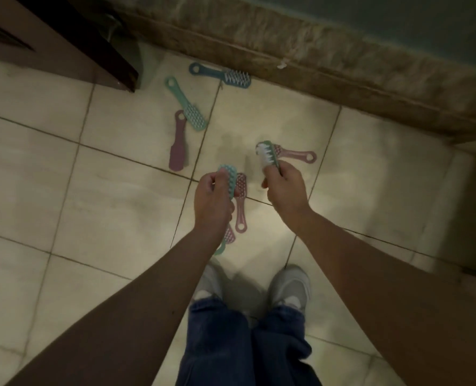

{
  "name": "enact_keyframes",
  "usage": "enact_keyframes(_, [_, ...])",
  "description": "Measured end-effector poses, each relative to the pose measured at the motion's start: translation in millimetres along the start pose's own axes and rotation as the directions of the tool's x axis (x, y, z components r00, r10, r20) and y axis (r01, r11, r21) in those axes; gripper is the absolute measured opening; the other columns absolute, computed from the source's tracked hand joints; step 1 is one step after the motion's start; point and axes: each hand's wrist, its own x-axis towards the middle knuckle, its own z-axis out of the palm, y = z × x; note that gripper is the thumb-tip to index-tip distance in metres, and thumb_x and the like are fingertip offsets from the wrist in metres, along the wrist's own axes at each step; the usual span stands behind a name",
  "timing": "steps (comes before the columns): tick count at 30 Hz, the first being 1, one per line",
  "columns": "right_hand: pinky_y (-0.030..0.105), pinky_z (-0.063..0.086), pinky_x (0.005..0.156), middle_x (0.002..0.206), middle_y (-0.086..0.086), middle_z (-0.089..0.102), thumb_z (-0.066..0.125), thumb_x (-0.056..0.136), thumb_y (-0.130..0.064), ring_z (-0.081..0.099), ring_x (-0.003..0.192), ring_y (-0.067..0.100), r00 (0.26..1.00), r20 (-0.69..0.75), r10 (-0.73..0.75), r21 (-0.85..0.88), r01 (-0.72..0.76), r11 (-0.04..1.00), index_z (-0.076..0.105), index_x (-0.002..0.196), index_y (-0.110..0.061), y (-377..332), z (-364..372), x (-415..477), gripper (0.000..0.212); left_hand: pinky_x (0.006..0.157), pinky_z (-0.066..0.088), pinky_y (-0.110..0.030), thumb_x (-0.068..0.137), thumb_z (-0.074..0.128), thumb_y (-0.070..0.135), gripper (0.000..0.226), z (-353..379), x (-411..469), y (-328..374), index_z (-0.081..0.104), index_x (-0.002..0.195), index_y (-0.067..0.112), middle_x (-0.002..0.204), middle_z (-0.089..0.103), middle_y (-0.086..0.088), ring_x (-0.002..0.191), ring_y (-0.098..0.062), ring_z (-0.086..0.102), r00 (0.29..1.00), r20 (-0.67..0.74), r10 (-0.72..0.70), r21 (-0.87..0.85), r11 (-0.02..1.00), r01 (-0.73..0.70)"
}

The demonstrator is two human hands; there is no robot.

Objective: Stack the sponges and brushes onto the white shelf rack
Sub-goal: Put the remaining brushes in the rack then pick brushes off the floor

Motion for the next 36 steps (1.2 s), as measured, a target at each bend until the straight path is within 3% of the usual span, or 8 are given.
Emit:
enact_keyframes(5, [0.018,0.025,0.033,0.065,0.010,0.056,0.043,0.098,-0.019,0.035,0.029,0.008,0.990,0.069,0.122,0.206,-0.133,0.969,0.053,0.085,-0.015,-80.1,-44.0,-86.4,0.017,0.035,0.031,-0.016,0.101,0.042,0.037,0.029,-22.3,-82.0,63.7,0.057,0.095,0.014,0.072,0.060,-0.004,0.039,-0.006,0.041,1.000,0.003,0.031,0.057,0.998,-0.031])
enact_keyframes(13, [0.016,0.022,0.034,0.064,0.010,0.046,0.039,0.099,-0.018,0.034,0.034,0.006,0.986,0.009,0.165,0.415,-0.154,0.897,0.048,0.077,-0.016,-216.4,-131.0,-237.2,0.024,0.040,0.031,-0.020,0.100,0.041,0.040,0.032,-55.7,-224.2,187.4,0.056,0.083,0.017,0.065,0.059,-0.001,0.037,-0.004,0.043,0.989,0.117,0.095,0.059,0.993,-0.103])
enact_keyframes(19, [0.019,0.021,0.035,0.060,0.007,0.047,0.037,0.098,-0.016,0.031,0.038,0.010,0.986,-0.104,0.127,0.523,-0.055,0.851,0.047,0.077,-0.013,-298.4,-180.6,-340.3,0.024,0.034,0.025,-0.015,0.100,0.041,0.039,0.027,-71.6,-329.7,272.3,0.052,0.086,0.018,0.069,0.057,-0.003,0.032,-0.006,0.034,0.950,0.288,0.120,0.139,0.976,-0.166])
enact_keyframes(27, [0.024,0.023,0.040,0.064,0.008,0.047,0.036,0.101,-0.019,0.034,0.046,0.012,0.941,-0.315,0.126,0.590,0.090,0.803,0.048,0.095,-0.007,-354.3,-245.4,-449.0,0.017,0.033,0.025,-0.014,0.100,0.040,0.041,0.027,-66.5,-439.3,356.1,0.055,0.090,0.020,0.065,0.058,-0.001,0.029,-0.003,0.035,0.841,0.509,0.182,0.221,0.917,-0.332])
enact_keyframes(31, [0.023,0.023,0.038,0.062,0.007,0.046,0.036,0.101,-0.018,0.035,0.044,0.012,0.881,-0.449,0.149,0.594,0.170,0.786,0.049,0.092,-0.008,-361.2,-273.3,-488.5,0.019,0.033,0.024,-0.015,0.099,0.042,0.042,0.027,-53.5,-483.9,375.3,0.055,0.089,0.021,0.066,0.057,-0.003,0.031,-0.006,0.035,0.746,0.635,0.199,0.220,0.880,-0.422])
enact_keyframes(36, [0.022,0.025,0.035,0.060,0.007,0.048,0.038,0.100,-0.020,0.037,0.040,0.012,0.796,-0.581,0.171,0.603,0.281,0.747,0.051,0.087,-0.010,-359.0,-304.5,-533.6,0.021,0.034,0.025,-0.017,0.099,0.042,0.042,0.033,-37.4,-537.7,382.4,0.056,0.103,0.012,0.070,0.057,-0.004,0.038,-0.009,0.038,0.615,0.766,0.185,0.222,0.822,-0.525])
